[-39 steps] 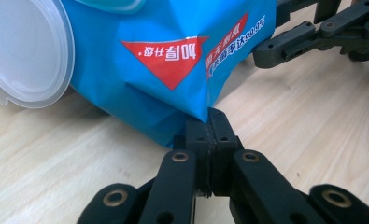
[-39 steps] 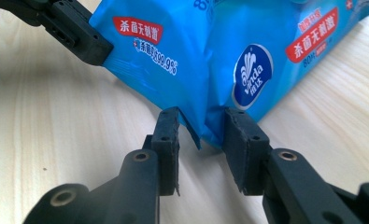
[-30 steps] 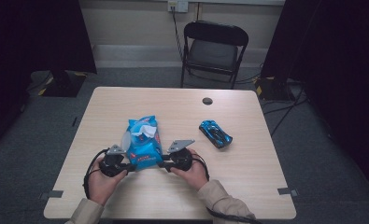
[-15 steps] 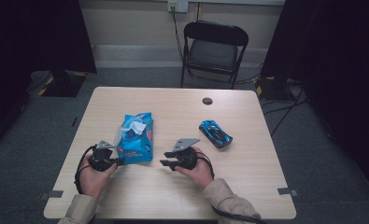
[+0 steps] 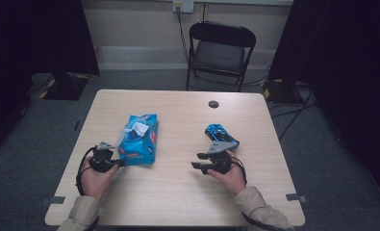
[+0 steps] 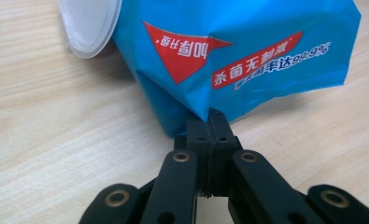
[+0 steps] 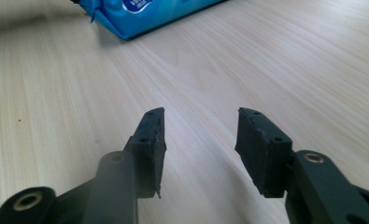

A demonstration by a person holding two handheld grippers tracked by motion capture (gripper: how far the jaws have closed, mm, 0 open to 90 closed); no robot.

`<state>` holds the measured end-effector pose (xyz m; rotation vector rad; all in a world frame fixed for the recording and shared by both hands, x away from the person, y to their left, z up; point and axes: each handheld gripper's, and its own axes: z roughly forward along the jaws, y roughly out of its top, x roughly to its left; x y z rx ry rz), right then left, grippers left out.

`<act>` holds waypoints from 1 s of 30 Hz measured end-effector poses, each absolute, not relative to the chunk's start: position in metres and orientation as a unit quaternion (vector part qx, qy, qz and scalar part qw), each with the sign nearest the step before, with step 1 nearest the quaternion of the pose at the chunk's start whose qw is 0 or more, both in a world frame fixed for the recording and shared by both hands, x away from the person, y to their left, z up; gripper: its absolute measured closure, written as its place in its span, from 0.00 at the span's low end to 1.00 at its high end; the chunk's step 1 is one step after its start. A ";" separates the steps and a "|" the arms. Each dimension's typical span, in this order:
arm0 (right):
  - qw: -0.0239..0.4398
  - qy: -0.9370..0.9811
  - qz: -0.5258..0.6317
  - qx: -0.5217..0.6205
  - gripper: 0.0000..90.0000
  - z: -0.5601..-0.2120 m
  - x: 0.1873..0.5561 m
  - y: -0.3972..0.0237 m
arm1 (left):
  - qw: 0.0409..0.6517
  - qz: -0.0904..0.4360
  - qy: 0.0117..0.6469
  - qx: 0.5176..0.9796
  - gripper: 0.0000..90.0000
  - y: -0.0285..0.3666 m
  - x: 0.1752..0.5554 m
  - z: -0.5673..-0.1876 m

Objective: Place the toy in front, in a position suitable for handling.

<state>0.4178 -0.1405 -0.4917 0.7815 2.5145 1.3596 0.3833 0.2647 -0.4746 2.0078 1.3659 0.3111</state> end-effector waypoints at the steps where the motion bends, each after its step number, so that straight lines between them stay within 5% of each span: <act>1: 0.089 0.845 0.457 0.263 0.57 -0.492 0.418 -0.141 | 0.340 0.120 0.525 0.771 1.00 0.265 0.383 -0.475; 7: 0.095 0.841 0.453 0.281 0.49 -0.488 0.418 -0.156 | 0.364 0.120 0.509 0.771 0.97 0.272 0.380 -0.476; 11: 0.096 0.838 0.450 0.292 0.44 -0.486 0.417 -0.166 | 0.393 0.131 0.495 0.764 0.62 0.274 0.367 -0.470; 16: 0.102 0.832 0.444 0.317 0.36 -0.482 0.414 -0.183 | 0.426 0.113 0.443 0.781 0.41 0.262 0.341 -0.462; 30: 0.111 0.833 0.423 0.340 0.28 -0.478 0.418 -0.211 | 0.413 0.072 0.348 0.838 0.29 0.203 0.330 -0.491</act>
